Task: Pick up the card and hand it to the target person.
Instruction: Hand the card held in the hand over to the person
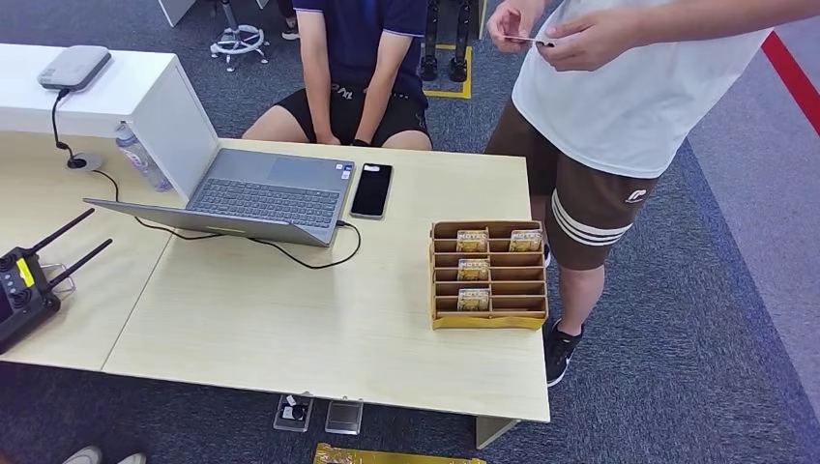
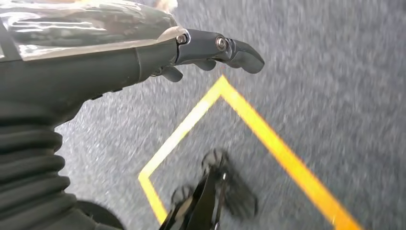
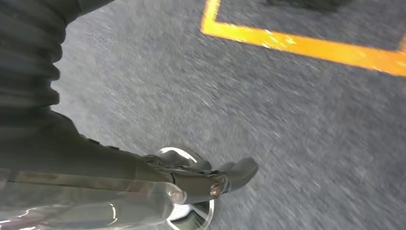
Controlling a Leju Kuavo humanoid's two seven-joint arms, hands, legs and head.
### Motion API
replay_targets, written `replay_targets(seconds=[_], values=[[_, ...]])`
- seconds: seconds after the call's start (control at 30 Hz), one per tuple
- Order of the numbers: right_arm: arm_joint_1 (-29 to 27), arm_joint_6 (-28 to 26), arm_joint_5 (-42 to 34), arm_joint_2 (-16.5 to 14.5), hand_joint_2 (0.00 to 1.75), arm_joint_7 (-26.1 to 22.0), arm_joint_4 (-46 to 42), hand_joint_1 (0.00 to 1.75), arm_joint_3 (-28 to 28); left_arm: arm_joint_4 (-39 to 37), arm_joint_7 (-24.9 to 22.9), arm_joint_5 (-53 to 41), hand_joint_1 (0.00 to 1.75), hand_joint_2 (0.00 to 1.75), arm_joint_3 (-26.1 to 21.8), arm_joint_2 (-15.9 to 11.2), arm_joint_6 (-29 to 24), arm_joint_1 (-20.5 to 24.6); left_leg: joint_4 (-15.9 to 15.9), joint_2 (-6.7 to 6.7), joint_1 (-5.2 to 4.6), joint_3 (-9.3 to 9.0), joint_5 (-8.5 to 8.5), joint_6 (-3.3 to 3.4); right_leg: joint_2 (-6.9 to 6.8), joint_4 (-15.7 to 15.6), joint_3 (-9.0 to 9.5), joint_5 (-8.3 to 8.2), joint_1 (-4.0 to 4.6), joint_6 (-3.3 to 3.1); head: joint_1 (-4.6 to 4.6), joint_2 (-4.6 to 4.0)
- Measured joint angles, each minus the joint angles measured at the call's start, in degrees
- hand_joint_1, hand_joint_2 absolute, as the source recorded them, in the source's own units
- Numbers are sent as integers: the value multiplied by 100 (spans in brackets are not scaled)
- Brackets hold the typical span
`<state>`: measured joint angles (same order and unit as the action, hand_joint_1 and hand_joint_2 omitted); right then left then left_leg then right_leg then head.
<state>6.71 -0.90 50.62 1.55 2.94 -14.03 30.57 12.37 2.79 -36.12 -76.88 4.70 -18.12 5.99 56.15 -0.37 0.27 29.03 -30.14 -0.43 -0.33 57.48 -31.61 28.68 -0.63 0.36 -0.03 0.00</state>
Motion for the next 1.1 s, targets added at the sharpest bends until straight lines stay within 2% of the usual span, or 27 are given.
replay_targets(seconds=[0.17, 0.47, 1.1], values=[[-213, 91, 91, -107, 175, 49, 97, 0, -93, 0, 18, -153, 0, 175, 14, 55, -207, 3, 0, 1, 0, -1, 0, 0, 0, 0, 1, 0, 0, 0, 4, 0], [-365, 170, 125, -122, 175, 136, 184, 0, -127, 0, -84, -262, 0, 175, 105, 72, -322, 1, 0, 2, 0, -2, 0, 0, 1, 0, 1, 0, 0, 0, 4, 0], [-377, 256, 262, -175, 175, 113, 239, 0, -139, 0, -235, -349, 0, 175, 238, 70, -44, -43, 0, 2, 0, -3, 0, 0, 1, 0, 3, 0, 0, 0, 4, 0]])
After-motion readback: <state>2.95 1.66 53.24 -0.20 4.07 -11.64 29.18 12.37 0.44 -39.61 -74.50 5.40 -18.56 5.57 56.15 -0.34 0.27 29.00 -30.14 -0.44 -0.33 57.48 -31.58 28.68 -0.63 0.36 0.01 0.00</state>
